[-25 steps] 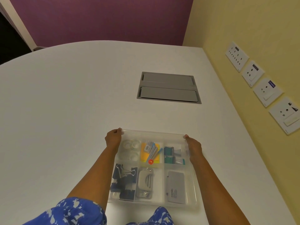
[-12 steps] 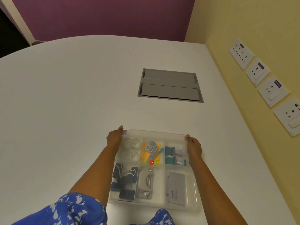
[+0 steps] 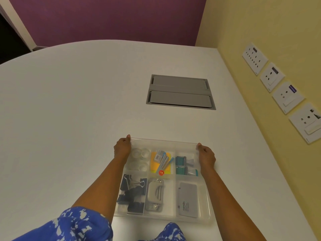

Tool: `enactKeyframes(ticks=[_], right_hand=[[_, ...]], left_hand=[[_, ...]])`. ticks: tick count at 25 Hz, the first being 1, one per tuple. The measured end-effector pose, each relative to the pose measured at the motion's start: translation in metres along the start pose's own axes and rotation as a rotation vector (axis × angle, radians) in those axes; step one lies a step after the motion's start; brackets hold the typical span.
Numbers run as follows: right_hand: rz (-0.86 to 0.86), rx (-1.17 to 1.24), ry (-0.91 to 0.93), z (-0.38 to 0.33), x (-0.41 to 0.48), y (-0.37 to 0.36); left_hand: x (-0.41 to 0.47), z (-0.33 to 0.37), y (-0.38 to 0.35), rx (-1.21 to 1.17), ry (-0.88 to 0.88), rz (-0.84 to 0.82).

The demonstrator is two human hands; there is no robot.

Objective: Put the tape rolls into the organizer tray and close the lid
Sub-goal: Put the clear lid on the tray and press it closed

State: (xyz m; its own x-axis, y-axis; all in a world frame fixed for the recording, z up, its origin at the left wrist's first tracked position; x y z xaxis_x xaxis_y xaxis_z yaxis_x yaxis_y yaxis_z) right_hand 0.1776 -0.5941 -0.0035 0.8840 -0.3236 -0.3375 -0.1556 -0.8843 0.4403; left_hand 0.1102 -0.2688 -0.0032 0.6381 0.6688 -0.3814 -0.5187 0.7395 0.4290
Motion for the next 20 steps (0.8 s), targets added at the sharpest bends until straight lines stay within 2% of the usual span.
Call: enactKeyframes(ticks=[10, 20], right_hand=[[0.029, -0.187, 0.048, 0.009, -0.033, 0.013], [0.063, -0.253, 0.058, 0.053, -0.100, 0.040]], left_hand=[[-0.045, -0.017, 0.017, 0.209, -0.069, 0.005], [-0.103, -0.070, 0.043, 0.238, -0.083, -0.030]])
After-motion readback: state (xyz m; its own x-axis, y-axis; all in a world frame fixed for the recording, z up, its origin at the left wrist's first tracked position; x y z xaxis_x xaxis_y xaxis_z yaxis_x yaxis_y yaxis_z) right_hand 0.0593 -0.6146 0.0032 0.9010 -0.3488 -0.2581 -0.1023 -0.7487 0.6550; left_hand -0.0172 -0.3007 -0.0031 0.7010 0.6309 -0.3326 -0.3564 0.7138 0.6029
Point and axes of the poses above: each hand's wrist, its own x-axis towards the middle knuckle, its own y-axis out of the back of the hand, z = x × y, the point moved 4 cm from there along x, towards the middle knuckle, and after that the axes turned 5 degrees about -x, right-handed, at the moved point
